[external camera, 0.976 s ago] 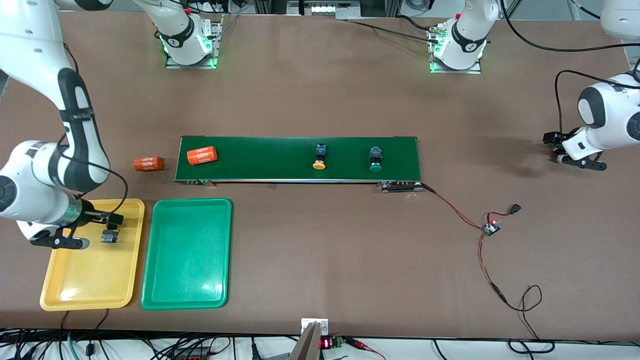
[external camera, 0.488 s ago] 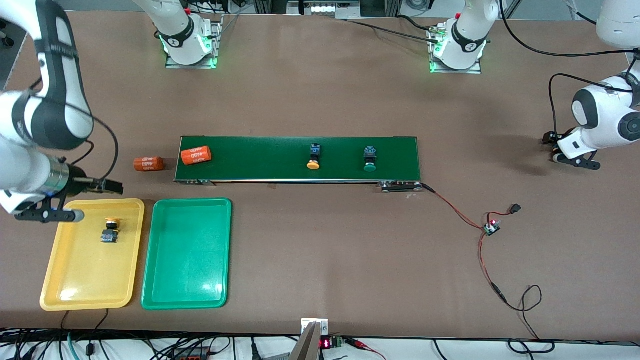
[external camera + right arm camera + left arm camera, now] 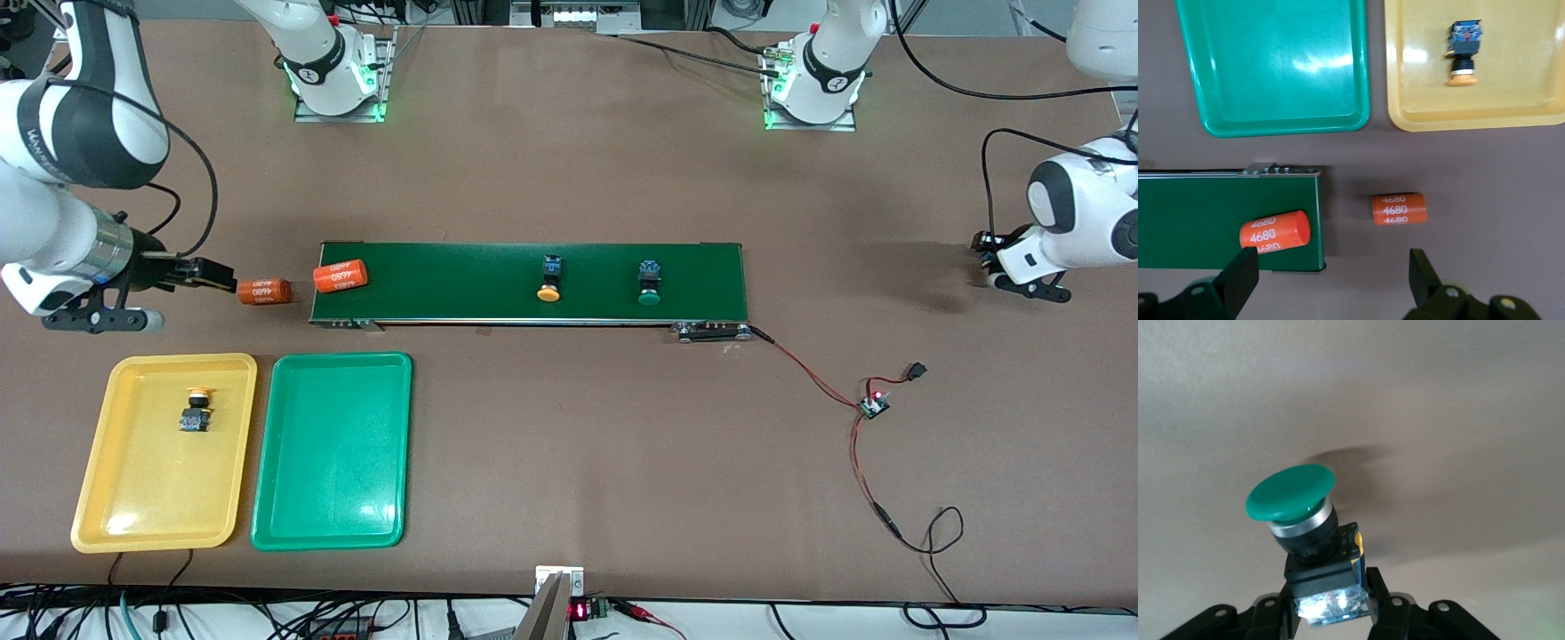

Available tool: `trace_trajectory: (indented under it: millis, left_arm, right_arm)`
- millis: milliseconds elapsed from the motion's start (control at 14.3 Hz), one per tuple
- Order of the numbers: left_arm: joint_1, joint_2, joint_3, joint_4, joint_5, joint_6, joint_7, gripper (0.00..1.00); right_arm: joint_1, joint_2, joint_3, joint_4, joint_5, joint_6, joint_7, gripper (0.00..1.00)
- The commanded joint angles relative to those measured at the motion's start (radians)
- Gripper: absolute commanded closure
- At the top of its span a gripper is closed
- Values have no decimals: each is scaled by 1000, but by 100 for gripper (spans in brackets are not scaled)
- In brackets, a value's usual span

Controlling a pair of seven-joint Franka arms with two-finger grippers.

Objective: Sort buttons by color to trays
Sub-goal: 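Move the right gripper to the belt while the left gripper carries green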

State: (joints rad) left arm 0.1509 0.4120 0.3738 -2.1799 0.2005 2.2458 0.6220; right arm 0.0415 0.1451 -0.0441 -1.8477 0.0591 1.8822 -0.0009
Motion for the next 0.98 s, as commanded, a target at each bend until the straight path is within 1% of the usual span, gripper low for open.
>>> trace_trajectory:
  millis: [0, 70, 139, 279, 418, 488, 627, 836, 906]
  left_arm:
    - [-5, -52, -76, 74, -38, -165, 1, 61]
    - [-7, -52, -107, 95, -62, -196, -1, 61]
    - [-10, -53, -142, 115, -93, -237, -14, 61]
    - [-10, -53, -226, 172, -139, -338, -92, 61]
    - [-11, -58, -315, 215, -170, -414, -194, 61]
    - [-13, -62, -364, 222, -182, -425, -233, 61]
    - [-33, -71, -467, 226, -193, -425, -330, 61]
    - [-45, -68, -628, 226, -233, -410, -480, 61]
    - [-57, -64, -669, 226, -240, -397, -528, 61]
  right_arm:
    - [60, -93, -2, -178, 57, 134, 27, 0]
    - [75, -108, -2, -230, 58, 182, 82, 0]
    - [116, -123, -2, -276, 58, 225, 151, 0]
    - [199, -128, 0, -301, 56, 242, 272, 0]
    - [292, -124, 0, -301, 50, 244, 447, 0]
    - [317, -118, 1, -300, 48, 248, 510, 0]
    - [365, -96, 30, -295, 44, 264, 539, 0]
    - [373, -70, 96, -292, 42, 334, 574, 0]
    - [386, -61, 107, -288, 41, 357, 599, 0]
